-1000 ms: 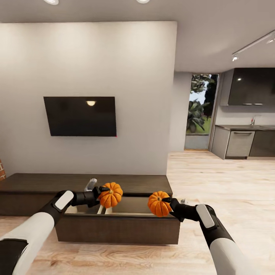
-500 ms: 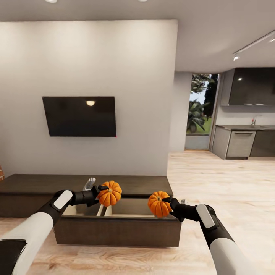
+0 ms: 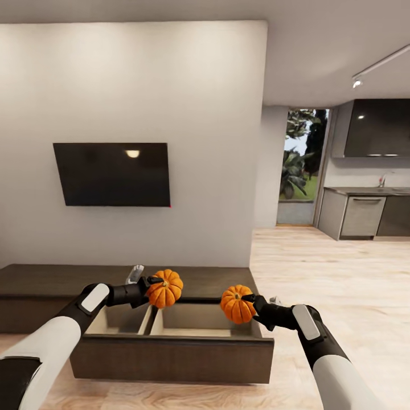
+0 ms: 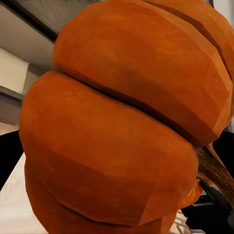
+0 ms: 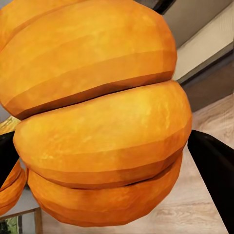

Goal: Place each of the two pumpkins and all three candles from the living room inside a cabinet in the living room (use any cabinet), then make sure every cabinet is closed, and position the cauldron so it is next to a table in the living room.

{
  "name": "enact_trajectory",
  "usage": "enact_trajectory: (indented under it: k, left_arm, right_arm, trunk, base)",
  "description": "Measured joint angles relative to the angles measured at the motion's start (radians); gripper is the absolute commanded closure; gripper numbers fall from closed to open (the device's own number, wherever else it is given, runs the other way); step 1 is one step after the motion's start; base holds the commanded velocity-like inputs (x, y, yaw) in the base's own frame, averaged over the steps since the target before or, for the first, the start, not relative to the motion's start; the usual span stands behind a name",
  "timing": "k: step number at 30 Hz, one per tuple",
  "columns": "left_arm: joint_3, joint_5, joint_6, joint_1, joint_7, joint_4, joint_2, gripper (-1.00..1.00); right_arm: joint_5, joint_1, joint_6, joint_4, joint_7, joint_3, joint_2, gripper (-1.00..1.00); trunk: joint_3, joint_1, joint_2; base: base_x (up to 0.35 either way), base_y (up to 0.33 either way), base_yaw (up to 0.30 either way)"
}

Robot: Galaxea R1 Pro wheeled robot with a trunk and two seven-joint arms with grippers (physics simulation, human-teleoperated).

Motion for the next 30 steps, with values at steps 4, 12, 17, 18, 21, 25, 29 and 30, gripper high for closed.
enact_trajectory:
  k: [4, 12, 17, 18, 21, 25, 29, 30]
  left_arm:
    - [0.0, 0.001, 0.003, 0.0, -0.004, -0.001, -0.001, 1.0]
    - [0.0, -0.001, 0.031, 0.0, -0.073, 0.001, -0.002, 1.0]
    - [0.0, -0.003, 0.033, 0.0, -0.084, 0.006, -0.002, 1.0]
    - [0.0, -0.004, 0.033, 0.0, -0.084, 0.006, -0.001, 1.0]
    - [0.0, -0.004, 0.034, 0.0, -0.085, 0.007, 0.0, 1.0]
    - [0.0, -0.004, 0.035, 0.0, -0.086, 0.007, 0.0, 1.0]
    - [0.0, -0.003, 0.035, 0.0, -0.086, 0.005, 0.001, 1.0]
    - [0.0, -0.003, 0.034, 0.0, -0.086, 0.004, 0.001, 1.0]
  right_arm:
    - [-0.001, 0.0, 0.0, 0.0, 0.0, 0.0, 0.001, 1.0]
    - [-0.002, 0.0, -0.001, 0.0, 0.001, 0.0, 0.0, 1.0]
    - [-0.002, 0.0, -0.001, 0.0, 0.001, 0.0, 0.0, 1.0]
    - [-0.001, 0.0, -0.001, 0.0, 0.001, 0.0, 0.001, 1.0]
    - [-0.001, 0.0, -0.001, 0.0, 0.001, 0.0, 0.001, 1.0]
    - [-0.002, 0.0, -0.002, 0.0, 0.002, 0.0, 0.001, 1.0]
    - [-0.002, 0.0, -0.002, 0.0, 0.003, 0.0, 0.001, 1.0]
    - [-0.001, 0.0, -0.002, 0.0, 0.003, 0.0, 0.001, 1.0]
  trunk:
    - [0.0, 0.0, 0.0]
    - [0.0, 0.0, 0.0]
    - [0.0, 0.0, 0.0]
    - [0.0, 0.0, 0.0]
    - [0.0, 0.0, 0.0]
    - [0.0, 0.0, 0.0]
    - [0.0, 0.0, 0.0]
    - [0.0, 0.0, 0.0]
  base:
    - [0.088, -0.097, 0.0]
    - [0.154, -0.044, 0.0]
    - [0.032, -0.004, 0.0]
    - [0.011, -0.002, 0.0]
    - [0.05, 0.001, 0.0]
    - [0.175, 0.026, 0.0]
    - [0.082, 0.01, 0.0]
    - [0.034, 0.004, 0.0]
